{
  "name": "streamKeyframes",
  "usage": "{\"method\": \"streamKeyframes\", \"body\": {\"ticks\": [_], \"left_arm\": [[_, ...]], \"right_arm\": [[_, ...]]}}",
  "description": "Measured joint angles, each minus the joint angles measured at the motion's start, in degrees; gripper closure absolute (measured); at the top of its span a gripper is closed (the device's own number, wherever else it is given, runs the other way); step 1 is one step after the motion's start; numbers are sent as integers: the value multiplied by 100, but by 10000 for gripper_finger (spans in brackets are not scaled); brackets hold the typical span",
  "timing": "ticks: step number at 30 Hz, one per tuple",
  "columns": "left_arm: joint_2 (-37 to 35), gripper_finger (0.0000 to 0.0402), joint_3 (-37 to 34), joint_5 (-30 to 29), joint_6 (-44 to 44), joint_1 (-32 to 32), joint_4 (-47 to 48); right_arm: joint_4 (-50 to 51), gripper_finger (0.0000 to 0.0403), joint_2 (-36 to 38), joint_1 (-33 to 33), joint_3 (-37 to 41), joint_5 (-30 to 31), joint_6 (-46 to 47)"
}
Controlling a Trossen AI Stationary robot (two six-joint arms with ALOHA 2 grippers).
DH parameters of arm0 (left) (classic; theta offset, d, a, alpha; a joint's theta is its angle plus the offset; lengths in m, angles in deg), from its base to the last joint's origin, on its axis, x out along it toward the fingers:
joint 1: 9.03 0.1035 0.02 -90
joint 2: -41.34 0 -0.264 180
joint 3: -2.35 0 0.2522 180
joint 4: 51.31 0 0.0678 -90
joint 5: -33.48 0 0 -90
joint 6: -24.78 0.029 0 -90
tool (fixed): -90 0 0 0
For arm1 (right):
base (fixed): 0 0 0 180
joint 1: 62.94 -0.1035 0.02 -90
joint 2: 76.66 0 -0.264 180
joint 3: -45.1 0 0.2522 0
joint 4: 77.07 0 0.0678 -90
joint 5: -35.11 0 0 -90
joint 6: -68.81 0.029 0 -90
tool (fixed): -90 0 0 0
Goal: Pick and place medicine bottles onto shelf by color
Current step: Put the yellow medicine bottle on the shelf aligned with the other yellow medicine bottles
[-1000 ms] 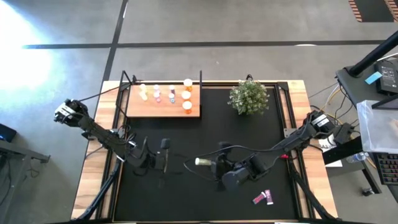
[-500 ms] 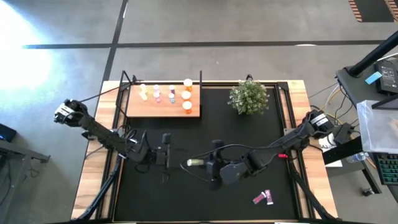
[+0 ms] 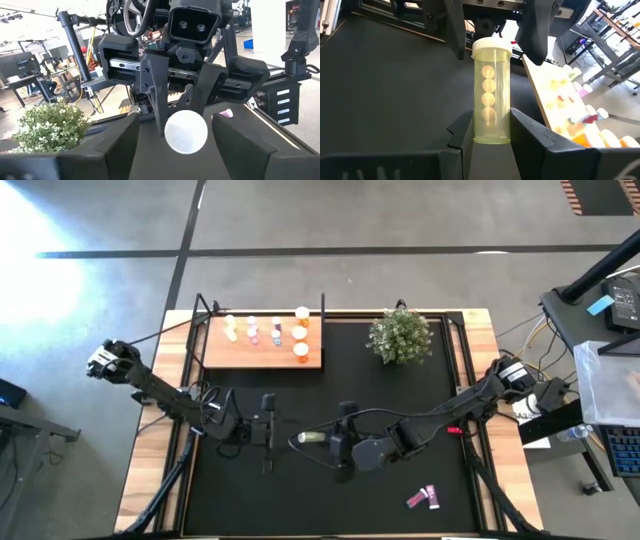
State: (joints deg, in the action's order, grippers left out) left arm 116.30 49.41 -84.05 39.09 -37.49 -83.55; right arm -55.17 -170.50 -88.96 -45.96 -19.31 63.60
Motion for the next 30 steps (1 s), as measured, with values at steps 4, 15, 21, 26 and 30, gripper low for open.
{"method": "streamKeyframes", "body": {"ticks": [4,15,21,26,30], "left_arm": [[0,198,0,9,-2,-1,9],[0,257,0,26,-6,-1,52],[0,293,0,37,-5,-1,51],[0,303,0,39,-20,-1,48],[0,303,0,38,-17,-1,48]], "right_arm": [[-7,303,0,-1,0,0,0],[-35,303,0,17,0,2,0],[-33,303,0,17,-2,2,2],[-45,294,0,17,-2,2,70],[-74,268,7,17,-7,2,76]]}}
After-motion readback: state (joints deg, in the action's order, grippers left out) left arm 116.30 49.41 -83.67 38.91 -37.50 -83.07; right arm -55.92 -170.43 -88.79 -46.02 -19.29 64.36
